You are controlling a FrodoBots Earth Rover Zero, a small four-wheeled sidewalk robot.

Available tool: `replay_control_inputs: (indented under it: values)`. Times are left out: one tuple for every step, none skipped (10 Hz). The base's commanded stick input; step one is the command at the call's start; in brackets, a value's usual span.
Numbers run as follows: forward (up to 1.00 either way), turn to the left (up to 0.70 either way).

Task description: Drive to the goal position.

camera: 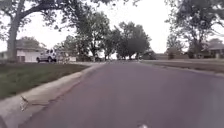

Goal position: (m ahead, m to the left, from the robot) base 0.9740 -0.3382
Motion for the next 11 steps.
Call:
replay_control_inputs:
  values:
    - [1.0,0.02]
    - [1.0,0.02]
    - [1.0,0.02]
    - [1.0,0.01]
    - [1.0,0.0]
    - [1.0,-0.22]
    - [1.0,-0.33]
    - [1.0,-0.27]
    - [1.0,-0.1]
    - [1.0,0.0]
    - [1.0,0.0]
